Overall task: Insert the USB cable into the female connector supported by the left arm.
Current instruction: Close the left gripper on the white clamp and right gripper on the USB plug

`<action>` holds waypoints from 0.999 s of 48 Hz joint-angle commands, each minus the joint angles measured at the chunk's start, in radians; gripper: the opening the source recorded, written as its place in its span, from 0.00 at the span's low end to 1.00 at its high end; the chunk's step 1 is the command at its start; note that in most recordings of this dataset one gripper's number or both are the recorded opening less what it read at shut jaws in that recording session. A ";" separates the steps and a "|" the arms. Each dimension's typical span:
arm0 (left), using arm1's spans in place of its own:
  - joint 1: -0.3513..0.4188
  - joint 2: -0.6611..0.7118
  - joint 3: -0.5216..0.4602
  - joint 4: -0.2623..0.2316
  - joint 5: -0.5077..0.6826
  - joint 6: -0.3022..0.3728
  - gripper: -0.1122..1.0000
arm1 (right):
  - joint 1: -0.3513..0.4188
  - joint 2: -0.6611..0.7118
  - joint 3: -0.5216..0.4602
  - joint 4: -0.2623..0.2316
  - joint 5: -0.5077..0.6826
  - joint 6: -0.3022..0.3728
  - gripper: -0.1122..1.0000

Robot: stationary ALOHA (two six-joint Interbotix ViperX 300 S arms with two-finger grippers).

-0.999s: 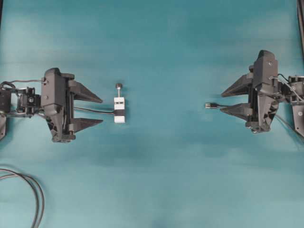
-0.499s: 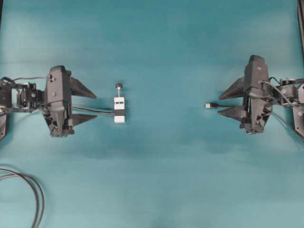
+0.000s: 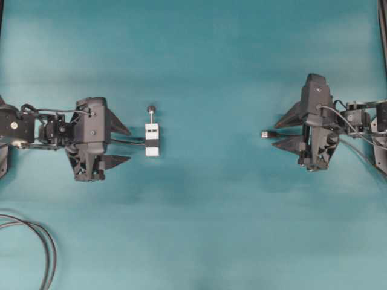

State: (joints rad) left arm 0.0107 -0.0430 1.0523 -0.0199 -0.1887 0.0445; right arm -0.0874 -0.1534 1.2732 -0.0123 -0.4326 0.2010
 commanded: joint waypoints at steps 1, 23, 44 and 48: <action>-0.003 -0.002 -0.028 0.000 -0.003 0.011 0.83 | -0.002 0.005 -0.014 0.000 -0.015 0.000 0.62; 0.011 0.002 -0.049 0.000 0.018 0.012 0.83 | -0.002 0.044 -0.014 0.000 -0.021 -0.002 0.61; 0.020 0.003 -0.049 0.002 0.046 0.014 0.83 | -0.031 0.044 -0.015 -0.002 -0.031 -0.031 0.50; 0.020 0.003 -0.049 0.002 0.046 0.014 0.83 | -0.038 0.044 -0.012 -0.002 -0.032 -0.040 0.49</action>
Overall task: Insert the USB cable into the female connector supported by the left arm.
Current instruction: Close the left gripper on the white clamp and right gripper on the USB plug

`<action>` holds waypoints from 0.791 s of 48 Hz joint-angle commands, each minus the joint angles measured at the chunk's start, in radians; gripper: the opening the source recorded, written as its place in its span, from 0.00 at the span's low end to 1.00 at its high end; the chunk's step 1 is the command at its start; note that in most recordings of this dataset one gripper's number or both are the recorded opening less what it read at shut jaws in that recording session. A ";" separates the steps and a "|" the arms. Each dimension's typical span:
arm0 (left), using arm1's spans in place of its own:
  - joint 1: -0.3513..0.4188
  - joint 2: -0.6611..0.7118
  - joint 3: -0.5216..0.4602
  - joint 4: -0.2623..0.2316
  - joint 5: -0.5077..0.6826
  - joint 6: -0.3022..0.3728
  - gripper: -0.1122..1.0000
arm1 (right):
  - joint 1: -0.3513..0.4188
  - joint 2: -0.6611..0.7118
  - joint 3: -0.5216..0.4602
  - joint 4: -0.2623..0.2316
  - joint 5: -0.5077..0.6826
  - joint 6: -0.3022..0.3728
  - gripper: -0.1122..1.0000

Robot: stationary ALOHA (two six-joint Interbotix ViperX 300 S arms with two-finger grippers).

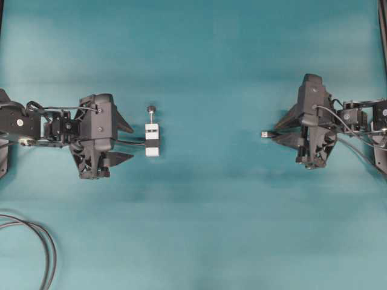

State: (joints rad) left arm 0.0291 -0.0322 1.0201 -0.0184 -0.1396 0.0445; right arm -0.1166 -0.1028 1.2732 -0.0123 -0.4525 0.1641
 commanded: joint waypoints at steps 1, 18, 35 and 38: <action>0.000 -0.008 -0.017 0.000 -0.003 0.014 0.83 | -0.009 -0.005 -0.012 0.000 -0.011 -0.003 0.49; 0.002 -0.008 -0.017 0.000 -0.003 0.014 0.83 | -0.009 0.006 -0.023 0.000 -0.012 -0.003 0.49; 0.002 -0.008 -0.017 0.000 0.012 0.012 0.83 | -0.009 0.075 -0.055 -0.002 -0.015 -0.003 0.49; 0.002 -0.008 -0.018 0.000 0.023 0.014 0.83 | -0.009 0.075 -0.051 -0.002 -0.012 -0.003 0.48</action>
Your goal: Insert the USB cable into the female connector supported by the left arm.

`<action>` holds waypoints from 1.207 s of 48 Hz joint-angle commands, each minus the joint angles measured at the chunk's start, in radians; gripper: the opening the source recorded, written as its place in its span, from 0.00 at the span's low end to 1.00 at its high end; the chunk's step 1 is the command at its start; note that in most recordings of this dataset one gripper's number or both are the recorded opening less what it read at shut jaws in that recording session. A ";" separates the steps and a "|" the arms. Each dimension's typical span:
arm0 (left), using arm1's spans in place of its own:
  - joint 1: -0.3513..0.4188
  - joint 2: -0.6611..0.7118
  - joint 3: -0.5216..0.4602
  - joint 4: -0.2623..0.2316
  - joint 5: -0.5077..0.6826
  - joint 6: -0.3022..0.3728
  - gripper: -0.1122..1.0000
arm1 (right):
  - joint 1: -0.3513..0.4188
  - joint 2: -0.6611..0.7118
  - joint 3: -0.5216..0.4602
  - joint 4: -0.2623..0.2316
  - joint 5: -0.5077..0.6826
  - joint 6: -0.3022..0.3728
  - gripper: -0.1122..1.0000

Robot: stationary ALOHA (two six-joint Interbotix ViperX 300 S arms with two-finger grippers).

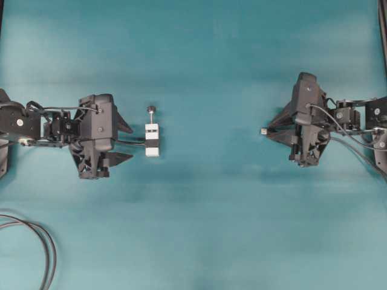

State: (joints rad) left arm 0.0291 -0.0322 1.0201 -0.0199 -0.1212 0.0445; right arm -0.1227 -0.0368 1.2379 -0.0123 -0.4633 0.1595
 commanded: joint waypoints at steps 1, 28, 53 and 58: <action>0.002 -0.008 -0.017 0.002 0.008 0.014 0.83 | -0.002 0.009 -0.014 0.000 0.000 0.005 0.48; 0.002 -0.008 -0.018 0.000 0.017 0.014 0.83 | 0.074 0.008 0.015 0.000 0.051 0.046 0.41; 0.002 -0.008 -0.020 0.002 0.017 0.012 0.83 | 0.072 -0.101 0.023 -0.002 0.158 0.044 0.47; 0.002 -0.008 -0.020 0.002 0.017 0.012 0.83 | 0.072 -0.103 0.023 -0.002 0.158 0.044 0.47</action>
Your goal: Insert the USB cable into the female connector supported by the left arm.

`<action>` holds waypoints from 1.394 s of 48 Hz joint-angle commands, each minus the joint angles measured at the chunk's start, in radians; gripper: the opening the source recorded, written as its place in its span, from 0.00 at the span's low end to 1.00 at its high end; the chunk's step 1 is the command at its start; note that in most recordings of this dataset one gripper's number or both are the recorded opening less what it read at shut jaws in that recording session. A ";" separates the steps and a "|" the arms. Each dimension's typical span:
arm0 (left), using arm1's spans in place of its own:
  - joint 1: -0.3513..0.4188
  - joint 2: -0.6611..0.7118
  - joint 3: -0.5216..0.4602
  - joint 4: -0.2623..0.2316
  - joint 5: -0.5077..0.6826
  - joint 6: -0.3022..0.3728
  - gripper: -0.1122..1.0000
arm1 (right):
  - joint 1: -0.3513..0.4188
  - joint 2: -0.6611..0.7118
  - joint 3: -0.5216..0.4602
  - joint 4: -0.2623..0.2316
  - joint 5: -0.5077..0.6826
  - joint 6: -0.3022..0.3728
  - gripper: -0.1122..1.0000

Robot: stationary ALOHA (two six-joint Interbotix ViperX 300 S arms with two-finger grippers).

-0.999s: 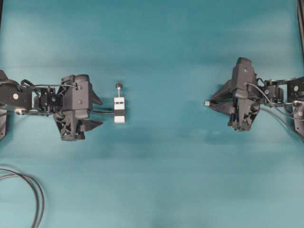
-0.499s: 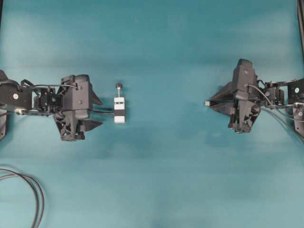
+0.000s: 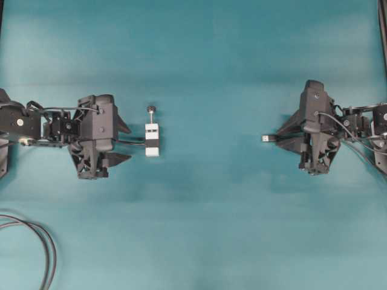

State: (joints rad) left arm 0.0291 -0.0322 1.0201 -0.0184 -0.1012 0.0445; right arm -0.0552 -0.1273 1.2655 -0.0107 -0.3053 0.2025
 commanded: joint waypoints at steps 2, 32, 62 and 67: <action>0.002 -0.008 -0.020 0.000 -0.003 0.012 0.83 | 0.005 -0.012 -0.005 -0.003 0.000 0.002 0.47; 0.002 -0.008 -0.028 0.000 -0.003 0.012 0.83 | -0.049 -0.011 -0.011 -0.002 -0.025 -0.008 0.47; 0.002 -0.008 -0.021 0.000 -0.003 0.012 0.83 | -0.054 -0.137 -0.025 -0.002 0.115 -0.041 0.47; 0.002 -0.005 -0.021 0.000 -0.006 0.012 0.83 | -0.057 -0.156 -0.026 -0.002 0.127 -0.044 0.47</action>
State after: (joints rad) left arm 0.0291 -0.0307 1.0094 -0.0199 -0.0997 0.0460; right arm -0.1074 -0.2592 1.2517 -0.0123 -0.1810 0.1595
